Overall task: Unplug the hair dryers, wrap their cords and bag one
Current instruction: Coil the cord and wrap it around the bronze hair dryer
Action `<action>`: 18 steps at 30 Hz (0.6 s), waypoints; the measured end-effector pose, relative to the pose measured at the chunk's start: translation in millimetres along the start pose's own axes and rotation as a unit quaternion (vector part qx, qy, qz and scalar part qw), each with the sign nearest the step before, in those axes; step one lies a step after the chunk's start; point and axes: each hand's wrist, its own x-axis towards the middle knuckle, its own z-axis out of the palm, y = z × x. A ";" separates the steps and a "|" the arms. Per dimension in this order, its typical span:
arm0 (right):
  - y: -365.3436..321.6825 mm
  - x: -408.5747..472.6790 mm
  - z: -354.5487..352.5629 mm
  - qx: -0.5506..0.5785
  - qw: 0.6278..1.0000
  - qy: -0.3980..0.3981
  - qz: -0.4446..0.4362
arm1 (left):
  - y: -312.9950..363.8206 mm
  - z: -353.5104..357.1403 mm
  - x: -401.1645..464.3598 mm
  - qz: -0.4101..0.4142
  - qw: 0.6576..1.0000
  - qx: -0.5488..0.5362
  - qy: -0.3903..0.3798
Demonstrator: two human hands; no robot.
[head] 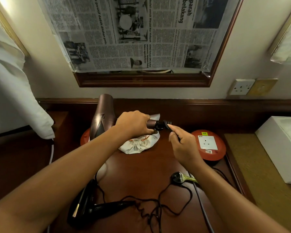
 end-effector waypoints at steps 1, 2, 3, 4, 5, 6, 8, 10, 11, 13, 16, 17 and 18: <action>0.3 -1.6 1.7 0.008 1.000 0.007 0.003 | 0.0 1.4 0.3 -0.003 1.000 -0.005 0.002; 0.5 -2.9 3.5 0.012 1.000 0.012 0.004 | 0.0 2.5 0.4 -0.004 1.000 -0.010 0.006; 1.0 -4.1 5.3 0.014 1.000 0.012 0.005 | 0.1 3.2 0.8 -0.005 1.000 -0.013 0.007; 1.8 -5.3 6.9 0.013 1.000 0.010 0.006 | 0.5 3.7 0.9 -0.004 1.000 -0.014 0.008; 3.3 -6.2 8.2 0.009 1.000 0.006 0.009 | 1.0 3.6 0.9 -0.003 1.000 -0.013 0.009; 4.9 -7.2 8.6 0.005 1.000 0.001 0.012 | 1.2 3.5 0.6 -0.002 1.000 -0.013 0.010; 8.6 -8.1 8.0 0.002 1.000 -0.011 0.021 | 1.4 3.0 -0.2 0.001 1.000 -0.016 0.012; 10.9 -8.9 6.9 0.018 0.999 -0.026 0.034 | 1.1 2.9 -1.5 0.001 1.000 -0.023 0.018; 12.2 -9.5 6.4 0.027 0.998 -0.036 0.040 | 0.7 3.2 -2.2 0.002 0.999 -0.028 0.022; 15.3 -9.9 5.3 0.042 0.996 -0.056 0.056 | 0.4 3.3 -3.7 0.007 0.999 -0.030 0.030; 16.4 -7.1 0.3 0.087 0.987 -0.090 0.100 | 1.1 1.9 -6.6 0.008 0.998 -0.036 0.046; 15.6 -5.1 -2.0 0.106 0.983 -0.100 0.110 | 1.2 0.8 -7.4 0.008 0.998 -0.045 0.050; 14.1 -3.4 -4.3 0.126 0.979 -0.108 0.119 | 0.9 -0.5 -8.0 0.007 0.997 -0.057 0.054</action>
